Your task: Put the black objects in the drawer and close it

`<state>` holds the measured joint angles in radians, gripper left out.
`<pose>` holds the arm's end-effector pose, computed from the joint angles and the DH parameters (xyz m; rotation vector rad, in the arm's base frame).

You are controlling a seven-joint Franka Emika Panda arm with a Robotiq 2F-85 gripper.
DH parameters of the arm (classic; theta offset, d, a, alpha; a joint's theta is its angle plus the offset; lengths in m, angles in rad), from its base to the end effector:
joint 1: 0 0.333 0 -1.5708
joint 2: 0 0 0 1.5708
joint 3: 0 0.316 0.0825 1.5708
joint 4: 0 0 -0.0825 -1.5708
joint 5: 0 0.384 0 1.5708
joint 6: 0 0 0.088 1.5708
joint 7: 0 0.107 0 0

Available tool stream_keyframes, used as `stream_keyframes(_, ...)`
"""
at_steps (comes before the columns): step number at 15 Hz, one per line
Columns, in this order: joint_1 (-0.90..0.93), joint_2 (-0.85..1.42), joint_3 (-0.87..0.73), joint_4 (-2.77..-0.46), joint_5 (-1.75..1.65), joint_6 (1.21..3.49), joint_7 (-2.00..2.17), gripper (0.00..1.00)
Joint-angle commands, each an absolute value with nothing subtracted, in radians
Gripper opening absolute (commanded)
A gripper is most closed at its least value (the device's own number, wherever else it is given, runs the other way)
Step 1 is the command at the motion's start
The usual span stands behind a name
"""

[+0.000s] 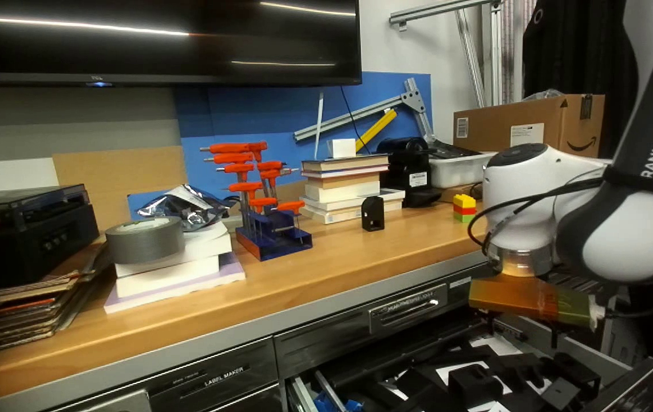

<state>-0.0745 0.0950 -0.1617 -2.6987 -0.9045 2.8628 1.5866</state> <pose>0.3948 -0.0522 0.1989 2.6089 -1.3493 0.3291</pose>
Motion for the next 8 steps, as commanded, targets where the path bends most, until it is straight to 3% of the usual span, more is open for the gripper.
stream_keyframes(1, -0.074, -0.006, -0.117, -2.653, -0.73, 2.732, 1.313, 1.0)
stream_keyframes(8, -0.075, -0.1, -0.082, -2.374, -0.468, 2.42, 0.792, 1.0)
